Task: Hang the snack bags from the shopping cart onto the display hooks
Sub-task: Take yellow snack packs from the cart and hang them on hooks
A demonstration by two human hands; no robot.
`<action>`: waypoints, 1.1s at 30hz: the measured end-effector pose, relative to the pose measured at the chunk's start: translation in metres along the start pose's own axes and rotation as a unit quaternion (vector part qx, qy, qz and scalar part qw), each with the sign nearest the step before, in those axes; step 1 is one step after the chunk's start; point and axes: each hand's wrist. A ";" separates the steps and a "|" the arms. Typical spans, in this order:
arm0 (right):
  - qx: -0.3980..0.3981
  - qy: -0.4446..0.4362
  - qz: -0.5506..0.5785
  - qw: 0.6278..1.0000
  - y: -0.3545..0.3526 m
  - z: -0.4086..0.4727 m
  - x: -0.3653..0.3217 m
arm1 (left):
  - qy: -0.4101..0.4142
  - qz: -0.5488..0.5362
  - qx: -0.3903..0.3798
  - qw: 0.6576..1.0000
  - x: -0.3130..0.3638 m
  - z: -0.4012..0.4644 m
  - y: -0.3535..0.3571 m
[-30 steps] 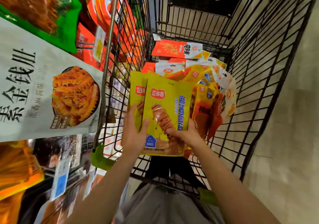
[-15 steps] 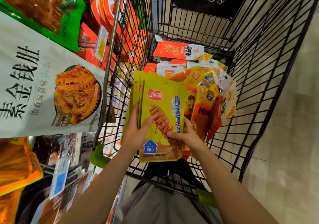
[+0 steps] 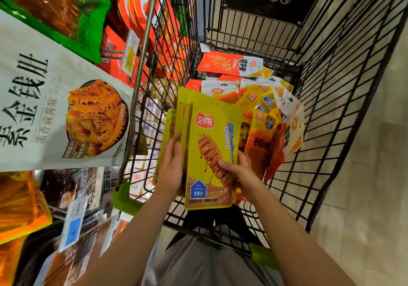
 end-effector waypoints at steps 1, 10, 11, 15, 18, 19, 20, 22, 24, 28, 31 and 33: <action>-0.008 0.008 0.006 1.000 0.000 0.001 0.001 | 0.000 -0.010 0.009 1.000 0.002 0.001 -0.002; -0.018 -0.004 0.015 1.000 0.007 -0.004 -0.002 | -0.002 0.104 0.072 0.992 0.005 0.004 -0.006; -0.019 -0.009 0.009 1.000 0.007 -0.006 -0.004 | -0.003 0.094 0.076 0.993 0.007 0.002 -0.007; -0.017 -0.044 0.002 0.999 0.003 -0.007 -0.016 | -0.008 0.023 0.093 0.995 0.017 -0.010 -0.005; -0.029 -0.057 0.005 0.998 0.005 -0.008 -0.025 | 0.007 -0.001 0.118 0.993 0.025 -0.017 -0.003; -0.038 -0.060 0.008 0.997 0.006 -0.010 -0.029 | 0.016 -0.009 0.124 0.992 0.029 -0.020 -0.003; -0.048 -0.062 0.008 0.997 0.008 -0.012 -0.031 | 0.026 -0.017 0.128 0.991 0.032 -0.023 -0.004; -0.050 -0.067 -0.004 0.996 0.011 -0.019 -0.038 | 0.042 -0.036 0.133 0.990 0.039 -0.030 -0.006; -0.042 -0.087 -0.020 0.995 0.015 -0.026 -0.045 | 0.053 -0.064 0.135 0.987 0.046 -0.038 -0.007; -0.034 -0.132 -0.063 0.989 0.023 -0.047 -0.060 | 0.087 -0.136 0.134 0.978 0.057 -0.055 -0.009; -0.027 -0.164 -0.086 0.982 0.030 -0.068 -0.074 | 0.093 -0.172 0.122 0.973 0.062 -0.072 -0.007; -0.012 -0.187 -0.101 0.977 0.037 -0.084 -0.081 | 0.086 -0.215 0.123 0.965 0.060 -0.082 -0.007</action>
Point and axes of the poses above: each hand's wrist, its own z-axis towards the middle knuckle, its own y-axis out of the palm, x = y × z, and after that the axes turned 8 degrees about -x, right-handed
